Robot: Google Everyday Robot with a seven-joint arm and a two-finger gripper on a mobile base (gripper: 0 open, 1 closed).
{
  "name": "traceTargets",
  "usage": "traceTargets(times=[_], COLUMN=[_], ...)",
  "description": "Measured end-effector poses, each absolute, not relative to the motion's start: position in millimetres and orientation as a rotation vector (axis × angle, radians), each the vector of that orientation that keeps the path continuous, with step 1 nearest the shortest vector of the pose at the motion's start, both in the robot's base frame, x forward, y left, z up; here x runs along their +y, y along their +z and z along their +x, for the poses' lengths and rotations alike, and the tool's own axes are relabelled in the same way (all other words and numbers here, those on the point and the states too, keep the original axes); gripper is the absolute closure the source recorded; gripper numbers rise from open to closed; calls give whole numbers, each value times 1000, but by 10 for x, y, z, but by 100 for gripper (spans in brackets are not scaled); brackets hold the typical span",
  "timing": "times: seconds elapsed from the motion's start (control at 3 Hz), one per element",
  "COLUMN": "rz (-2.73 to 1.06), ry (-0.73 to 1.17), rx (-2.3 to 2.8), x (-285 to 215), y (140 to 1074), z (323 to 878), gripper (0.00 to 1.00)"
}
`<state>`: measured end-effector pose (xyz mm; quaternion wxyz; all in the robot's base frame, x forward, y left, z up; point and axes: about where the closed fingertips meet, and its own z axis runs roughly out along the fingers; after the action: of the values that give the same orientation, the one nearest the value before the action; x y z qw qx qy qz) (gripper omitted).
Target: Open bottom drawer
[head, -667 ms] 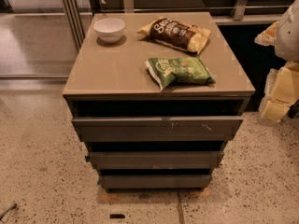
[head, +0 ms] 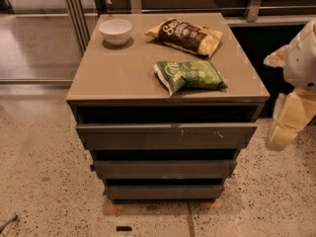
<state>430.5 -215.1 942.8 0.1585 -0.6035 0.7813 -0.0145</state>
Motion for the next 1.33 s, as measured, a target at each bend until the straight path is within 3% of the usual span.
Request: traceTargets(times=[1.0, 1.33], rz=[-1689, -1682], ry=[539, 577], rx=[2186, 2195], x=[-1855, -1841], y=[6588, 6477], z=[3750, 3718], gripper=[0, 0])
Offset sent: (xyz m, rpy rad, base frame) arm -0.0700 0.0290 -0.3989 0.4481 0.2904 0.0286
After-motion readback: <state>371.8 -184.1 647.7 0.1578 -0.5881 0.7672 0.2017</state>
